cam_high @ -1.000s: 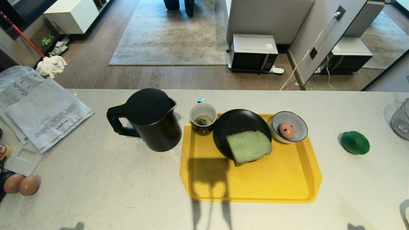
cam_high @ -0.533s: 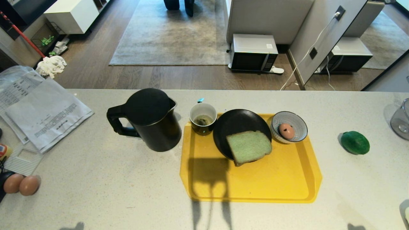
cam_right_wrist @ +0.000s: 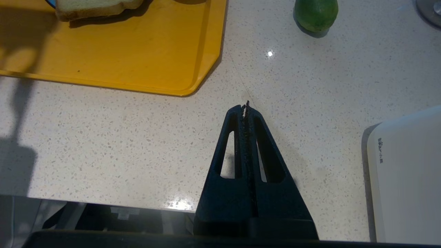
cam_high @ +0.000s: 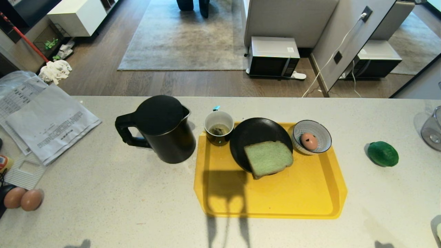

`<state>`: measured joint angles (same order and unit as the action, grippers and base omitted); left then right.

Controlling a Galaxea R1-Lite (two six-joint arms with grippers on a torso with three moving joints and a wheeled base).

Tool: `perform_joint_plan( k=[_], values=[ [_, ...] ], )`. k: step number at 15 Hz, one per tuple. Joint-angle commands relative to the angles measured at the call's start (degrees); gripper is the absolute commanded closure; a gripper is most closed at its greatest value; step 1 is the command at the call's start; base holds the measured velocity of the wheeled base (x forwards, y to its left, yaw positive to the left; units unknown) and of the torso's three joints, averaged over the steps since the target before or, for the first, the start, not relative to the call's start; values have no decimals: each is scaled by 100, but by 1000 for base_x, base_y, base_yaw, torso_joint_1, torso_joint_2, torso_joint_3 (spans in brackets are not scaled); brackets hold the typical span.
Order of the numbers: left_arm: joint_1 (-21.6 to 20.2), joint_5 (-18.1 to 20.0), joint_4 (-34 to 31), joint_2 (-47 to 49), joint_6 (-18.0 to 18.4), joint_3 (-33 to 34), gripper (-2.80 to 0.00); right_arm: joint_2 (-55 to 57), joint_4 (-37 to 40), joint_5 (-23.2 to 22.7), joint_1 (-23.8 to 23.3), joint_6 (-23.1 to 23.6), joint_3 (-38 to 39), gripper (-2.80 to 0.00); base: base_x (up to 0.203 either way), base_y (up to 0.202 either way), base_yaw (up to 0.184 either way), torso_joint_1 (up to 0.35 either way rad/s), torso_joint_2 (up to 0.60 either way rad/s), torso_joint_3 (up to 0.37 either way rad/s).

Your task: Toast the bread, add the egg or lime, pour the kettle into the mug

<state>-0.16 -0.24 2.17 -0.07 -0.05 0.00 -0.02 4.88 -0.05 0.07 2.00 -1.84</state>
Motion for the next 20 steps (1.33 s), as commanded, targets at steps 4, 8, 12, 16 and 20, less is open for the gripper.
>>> perform_joint_plan(
  k=[4,8,12,16,20],
  values=[
    [-2,-2,3,-10,-4,82,0,2,5,-13,1,3,0,0,0,0,0,0,0,0],
    [-2,-2,3,-10,-4,80,0,2,5,-21,1,11,0,0,0,0,0,0,0,0],
    [-2,-2,3,-10,-4,82,0,2,5,-13,1,-7,0,0,0,0,0,0,0,0],
    [-2,-2,3,-10,3,80,0,2,5,-13,1,2,0,0,0,0,0,0,0,0],
    [-10,-2,3,-10,-4,88,0,2,5,5,1,2,0,0,0,0,0,0,0,0]
  ],
)
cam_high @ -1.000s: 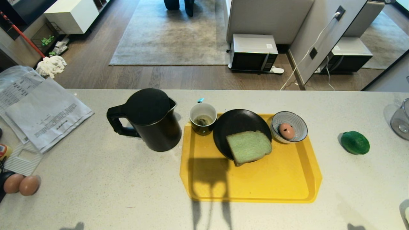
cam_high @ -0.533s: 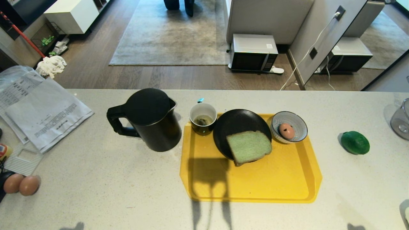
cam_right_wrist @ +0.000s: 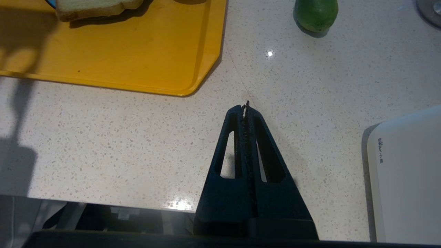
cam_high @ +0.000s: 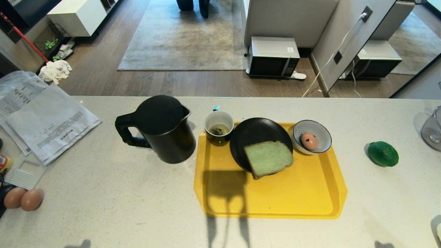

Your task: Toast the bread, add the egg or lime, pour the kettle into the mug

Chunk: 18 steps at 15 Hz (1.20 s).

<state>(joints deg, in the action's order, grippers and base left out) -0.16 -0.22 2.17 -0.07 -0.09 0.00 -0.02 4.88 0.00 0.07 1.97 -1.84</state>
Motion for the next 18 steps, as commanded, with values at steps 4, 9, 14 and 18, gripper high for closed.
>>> perform_joint_plan(
  k=[4,9,14,18],
  values=[
    [-2,-4,3,-10,5,88,0,2,5,-2,1,5,0,0,0,0,0,0,0,0],
    [-8,-13,-3,-10,-49,79,0,2,5,0,1,-4,0,0,0,0,0,0,0,0],
    [-2,-13,3,-10,-71,79,0,2,5,-9,1,5,0,0,0,0,0,1,0,6],
    [-2,-13,3,-10,-53,79,0,2,5,0,1,-4,0,0,0,0,0,2,2,148]
  ],
)
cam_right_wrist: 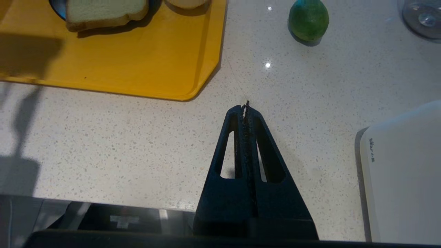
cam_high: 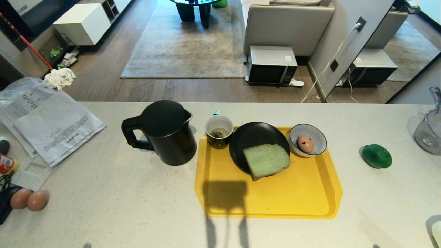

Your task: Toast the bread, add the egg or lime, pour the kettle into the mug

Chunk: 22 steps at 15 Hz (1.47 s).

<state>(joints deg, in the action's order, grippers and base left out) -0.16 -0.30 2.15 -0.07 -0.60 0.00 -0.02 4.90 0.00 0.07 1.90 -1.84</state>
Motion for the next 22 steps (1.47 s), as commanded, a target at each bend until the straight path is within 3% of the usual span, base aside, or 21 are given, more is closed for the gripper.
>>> perform_joint_plan(
  k=[1,11,22],
  values=[
    [-2,-5,-4,-10,-2,79,0,2,2,0,1,3,0,0,0,0,0,2,2,206],
    [-2,2,5,-10,-19,79,0,2,2,0,1,21,0,0,0,0,0,1,1,195],
    [-2,-4,5,-10,-19,79,0,2,2,0,1,3,0,0,0,0,0,-26,62,48]
  ],
)
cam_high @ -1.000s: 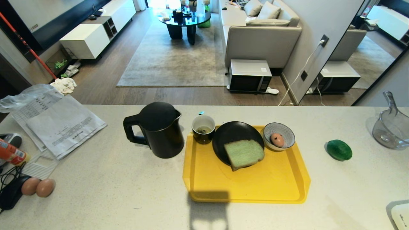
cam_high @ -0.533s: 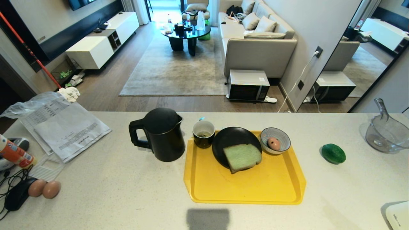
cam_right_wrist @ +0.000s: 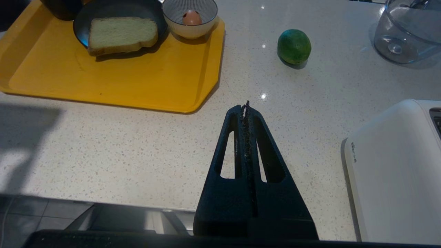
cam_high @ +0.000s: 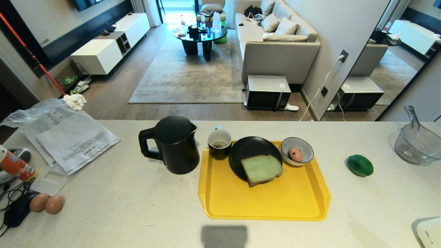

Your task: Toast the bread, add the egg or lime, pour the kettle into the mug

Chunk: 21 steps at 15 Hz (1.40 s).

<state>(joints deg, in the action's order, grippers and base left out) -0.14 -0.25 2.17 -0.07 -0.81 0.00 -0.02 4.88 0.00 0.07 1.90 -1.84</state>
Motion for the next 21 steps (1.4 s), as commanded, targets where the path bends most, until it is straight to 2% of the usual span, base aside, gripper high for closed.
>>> perform_joint_plan(
  k=[1,21],
  values=[
    [-4,-2,3,-10,2,79,0,2,5,0,1,0,0,0,0,0,0,-61,124,63],
    [-4,-2,3,-10,11,79,0,2,5,-1,1,-5,0,0,0,0,0,-58,123,59]
  ],
)
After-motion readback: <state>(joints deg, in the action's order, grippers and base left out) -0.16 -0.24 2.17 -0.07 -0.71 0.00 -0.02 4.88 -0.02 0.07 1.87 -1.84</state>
